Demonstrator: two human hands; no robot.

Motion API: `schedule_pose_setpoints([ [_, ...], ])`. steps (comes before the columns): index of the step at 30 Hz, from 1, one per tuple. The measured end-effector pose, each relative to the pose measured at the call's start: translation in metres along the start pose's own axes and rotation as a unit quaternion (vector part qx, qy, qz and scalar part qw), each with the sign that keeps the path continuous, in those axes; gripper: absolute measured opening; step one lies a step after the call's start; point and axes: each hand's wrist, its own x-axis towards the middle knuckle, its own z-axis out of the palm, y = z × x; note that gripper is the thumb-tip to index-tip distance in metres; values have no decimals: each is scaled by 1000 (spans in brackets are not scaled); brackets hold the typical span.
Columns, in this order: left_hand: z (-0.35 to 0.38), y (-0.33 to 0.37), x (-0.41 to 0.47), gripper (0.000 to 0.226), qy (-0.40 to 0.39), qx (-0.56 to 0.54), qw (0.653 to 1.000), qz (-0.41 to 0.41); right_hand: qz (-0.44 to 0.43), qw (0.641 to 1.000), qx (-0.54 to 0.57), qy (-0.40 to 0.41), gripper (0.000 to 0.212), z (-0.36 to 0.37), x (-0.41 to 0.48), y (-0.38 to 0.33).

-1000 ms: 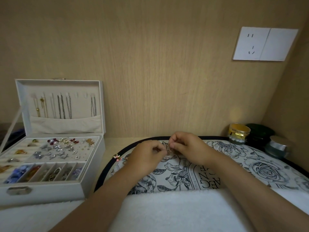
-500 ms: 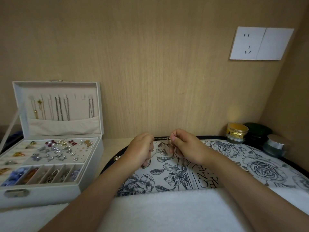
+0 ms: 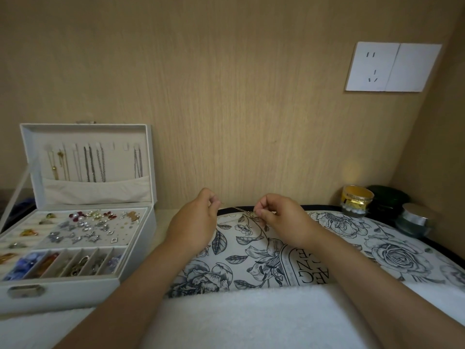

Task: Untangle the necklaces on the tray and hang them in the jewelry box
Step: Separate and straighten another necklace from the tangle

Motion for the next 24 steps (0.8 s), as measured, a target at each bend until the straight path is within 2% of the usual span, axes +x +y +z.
schedule_pose_setpoints([
  [2,-3,-2,0,13,2,56,998,10,-11,1000,-3,1,12,0,0,-2],
  [5,-4,-5,-3,8,-44,123,991,36,-16,999,33,-8,13,0,-1,-4],
  [7,-1,-1,-5,15,-84,62,994,36,-23,998,62,-19,13,0,-2,-7],
  [10,9,14,-10,36,-150,-124,981,3,-38,994,92,-33,13,0,-3,-13],
  [12,14,25,-12,31,-177,-243,953,-26,-45,991,117,-38,12,-1,-3,-18],
  [14,14,32,-12,21,-164,-320,931,-56,-46,987,148,-38,12,-2,-4,-21],
  [17,9,30,-11,16,-161,-374,907,-105,-43,986,160,-21,11,-2,-3,-19],
  [21,4,26,-12,19,-264,-451,841,-143,-38,986,163,-3,11,-4,-3,-22],
  [24,9,26,-15,24,-272,-359,886,-113,-42,985,170,5,11,-5,-4,-26],
])
